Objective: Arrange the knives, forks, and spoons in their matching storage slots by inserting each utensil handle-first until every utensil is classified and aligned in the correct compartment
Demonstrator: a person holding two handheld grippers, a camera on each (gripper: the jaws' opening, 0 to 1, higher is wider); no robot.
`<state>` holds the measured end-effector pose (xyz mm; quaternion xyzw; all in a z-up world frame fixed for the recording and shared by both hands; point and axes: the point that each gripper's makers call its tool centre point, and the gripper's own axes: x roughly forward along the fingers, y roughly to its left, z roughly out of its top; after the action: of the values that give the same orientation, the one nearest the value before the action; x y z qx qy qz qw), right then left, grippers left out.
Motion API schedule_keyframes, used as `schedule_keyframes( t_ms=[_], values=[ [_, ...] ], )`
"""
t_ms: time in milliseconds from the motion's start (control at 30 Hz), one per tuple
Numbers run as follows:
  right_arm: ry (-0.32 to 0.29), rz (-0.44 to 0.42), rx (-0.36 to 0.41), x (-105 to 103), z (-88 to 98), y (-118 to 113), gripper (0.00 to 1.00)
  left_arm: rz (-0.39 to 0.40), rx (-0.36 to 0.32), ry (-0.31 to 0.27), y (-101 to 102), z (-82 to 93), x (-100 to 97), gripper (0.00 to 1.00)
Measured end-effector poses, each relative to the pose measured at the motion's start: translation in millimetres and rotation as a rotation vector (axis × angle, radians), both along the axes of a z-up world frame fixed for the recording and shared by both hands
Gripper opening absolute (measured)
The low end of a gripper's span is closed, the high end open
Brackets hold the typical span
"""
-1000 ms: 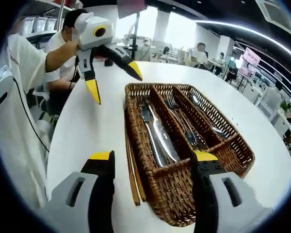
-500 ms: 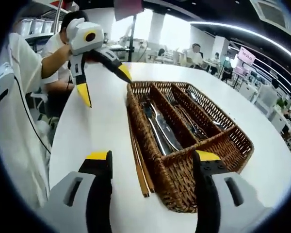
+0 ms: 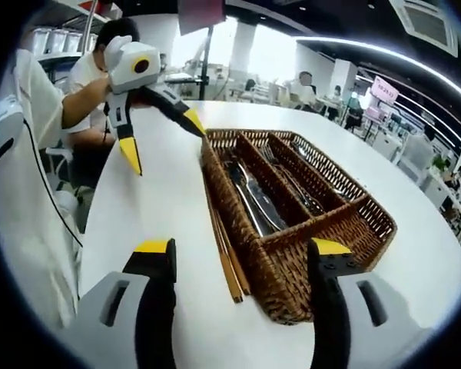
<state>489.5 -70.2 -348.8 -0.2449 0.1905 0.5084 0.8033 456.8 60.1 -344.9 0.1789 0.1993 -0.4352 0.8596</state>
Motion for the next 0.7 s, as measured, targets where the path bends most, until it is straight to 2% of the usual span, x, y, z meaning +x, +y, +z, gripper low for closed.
schedule_keyframes(
  t_ms=[367,600,700],
  values=[
    [0.033,0.039,0.003,-20.9,-6.9,3.9,0.65,0.028,-0.033,0.042,0.0,-14.9,-6.3,0.69],
    [0.078,0.069,-0.006,-32.6,-18.6,4.9,0.57,0.021,-0.040,0.070,-4.7,-24.5,-14.5,0.69],
    [0.099,0.075,-0.016,-33.4,-25.8,4.9,0.49,0.019,-0.060,0.083,-10.0,-26.7,-18.0,0.69]
  ],
)
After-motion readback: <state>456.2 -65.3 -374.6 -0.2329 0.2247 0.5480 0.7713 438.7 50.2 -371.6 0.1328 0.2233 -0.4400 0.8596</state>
